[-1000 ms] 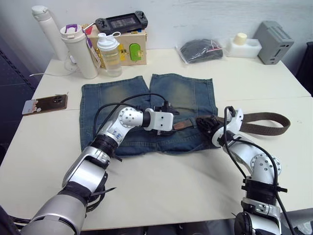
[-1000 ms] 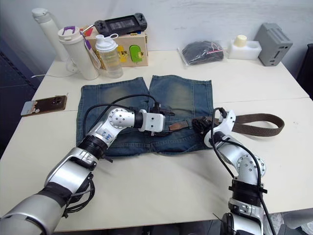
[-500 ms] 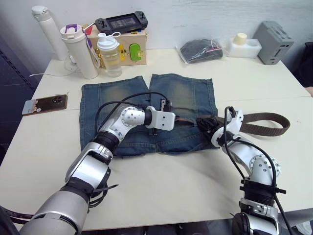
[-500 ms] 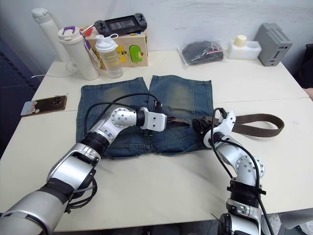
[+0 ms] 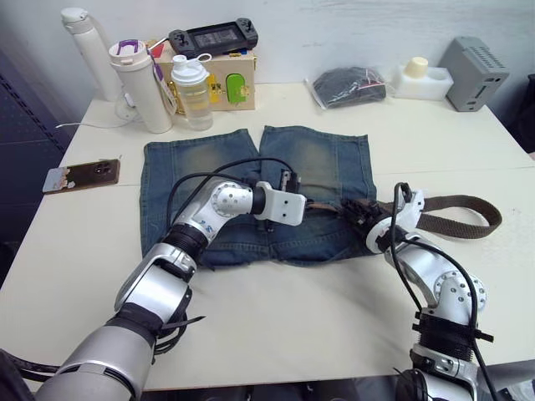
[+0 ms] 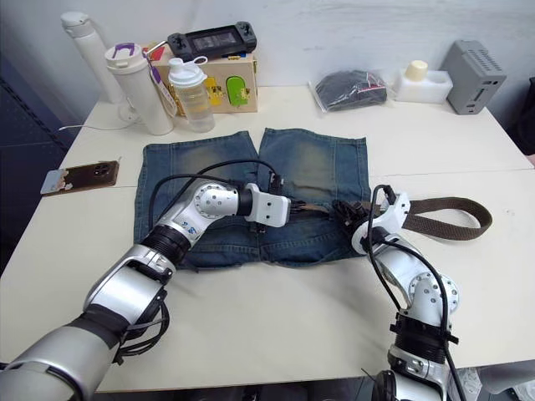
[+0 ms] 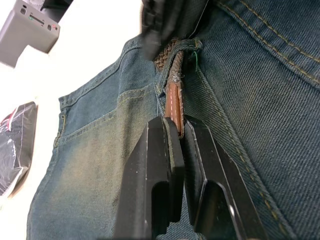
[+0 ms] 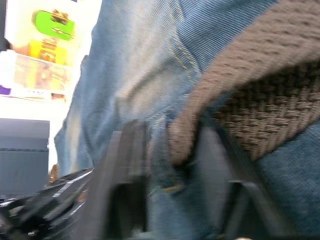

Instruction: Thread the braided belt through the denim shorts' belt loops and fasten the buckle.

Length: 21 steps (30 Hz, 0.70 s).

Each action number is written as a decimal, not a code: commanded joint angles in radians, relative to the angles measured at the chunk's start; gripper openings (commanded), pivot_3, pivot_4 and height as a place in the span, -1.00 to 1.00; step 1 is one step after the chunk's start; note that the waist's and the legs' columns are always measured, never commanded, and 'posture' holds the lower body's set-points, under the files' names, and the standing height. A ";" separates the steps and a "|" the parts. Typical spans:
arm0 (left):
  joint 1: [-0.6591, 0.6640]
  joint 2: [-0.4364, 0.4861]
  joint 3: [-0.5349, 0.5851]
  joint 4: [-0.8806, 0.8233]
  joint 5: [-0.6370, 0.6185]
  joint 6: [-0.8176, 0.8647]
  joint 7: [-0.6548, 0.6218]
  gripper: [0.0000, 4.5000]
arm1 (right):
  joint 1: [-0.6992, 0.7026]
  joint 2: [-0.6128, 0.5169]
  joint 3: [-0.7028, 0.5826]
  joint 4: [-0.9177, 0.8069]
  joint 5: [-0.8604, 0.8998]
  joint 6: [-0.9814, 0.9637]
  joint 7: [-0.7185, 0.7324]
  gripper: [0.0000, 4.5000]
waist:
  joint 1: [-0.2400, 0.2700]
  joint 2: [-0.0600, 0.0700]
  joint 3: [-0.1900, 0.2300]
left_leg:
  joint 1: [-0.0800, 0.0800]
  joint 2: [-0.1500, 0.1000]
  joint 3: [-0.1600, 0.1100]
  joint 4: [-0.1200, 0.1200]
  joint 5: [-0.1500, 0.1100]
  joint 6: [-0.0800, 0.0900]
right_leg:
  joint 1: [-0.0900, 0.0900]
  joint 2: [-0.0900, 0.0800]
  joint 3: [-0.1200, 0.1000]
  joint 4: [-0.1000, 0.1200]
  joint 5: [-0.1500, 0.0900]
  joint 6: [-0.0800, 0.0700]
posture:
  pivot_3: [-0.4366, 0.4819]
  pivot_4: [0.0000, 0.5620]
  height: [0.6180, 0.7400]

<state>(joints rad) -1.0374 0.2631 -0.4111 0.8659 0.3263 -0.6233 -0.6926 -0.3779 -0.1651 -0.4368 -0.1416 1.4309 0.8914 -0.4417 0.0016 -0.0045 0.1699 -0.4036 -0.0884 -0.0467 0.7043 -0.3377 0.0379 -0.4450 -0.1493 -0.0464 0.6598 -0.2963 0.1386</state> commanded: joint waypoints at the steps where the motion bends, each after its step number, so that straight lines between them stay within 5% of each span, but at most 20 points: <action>1: -0.020 0.005 0.011 -0.037 -0.004 -0.004 -0.006 -1.00 | 0.046 -0.077 -0.044 -0.131 0.151 0.000 -0.032 0.52 | 0.000 0.000 0.000 | 0.000 0.000 0.000 0.000 0.000 0.000 | 0.000 0.000 0.000 0.000 0.000 0.000 | -0.05 -0.47 0.04; 3: -0.019 0.006 0.011 -0.037 -0.004 -0.004 -0.007 -1.00 | 0.067 -0.135 -0.044 -0.165 0.167 0.021 -0.023 0.91 | 0.002 0.000 0.000 | -0.001 -0.001 0.000 0.000 0.000 0.000 | 0.000 0.000 0.000 0.000 0.000 0.000 | -0.05 -0.47 0.04; 6: -0.021 0.001 0.009 -0.027 -0.002 -0.003 -0.002 -1.00 | 0.089 -0.252 -0.029 -0.249 0.181 0.060 0.027 0.96 | 0.001 0.000 0.000 | -0.002 -0.001 0.000 0.000 0.000 0.001 | -0.001 -0.001 0.000 0.000 0.000 0.001 | -0.05 -0.47 0.04; 9: -0.025 -0.007 0.006 -0.015 0.001 -0.004 0.000 -1.00 | 0.106 -0.443 0.061 -0.418 0.027 0.138 0.225 0.96 | 0.002 0.000 0.000 | -0.002 -0.001 0.000 0.000 0.000 0.001 | -0.001 -0.001 0.000 -0.001 0.000 0.001 | -0.05 -0.47 0.04; 14: -0.030 -0.026 0.006 -0.010 -0.001 -0.004 -0.002 -1.00 | 0.244 -0.765 0.260 -0.614 -0.428 -0.059 0.675 0.96 | 0.017 -0.004 0.002 | -0.003 0.000 0.001 0.000 0.000 0.002 | 0.000 0.000 -0.001 -0.003 0.000 0.001 | -0.05 -0.47 0.04; 21: -0.037 -0.030 -0.003 -0.021 0.019 -0.008 0.005 -1.00 | 0.366 -0.987 0.626 -0.458 -1.197 -0.526 0.899 0.96 | 0.023 -0.005 0.003 | -0.004 -0.004 0.004 0.006 0.001 0.007 | 0.002 -0.002 0.001 -0.007 0.004 0.008 | -0.05 -0.47 0.04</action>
<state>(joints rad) -1.0479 0.2372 -0.4135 0.8696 0.3414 -0.6241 -0.6904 -0.0118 -1.1453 0.1486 -0.6184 0.3611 0.4612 0.4218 0.0250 -0.0099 0.1731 -0.4075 -0.0921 -0.0427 0.7105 -0.3372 0.0445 -0.4431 -0.1508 -0.0452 0.6527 -0.2917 0.1472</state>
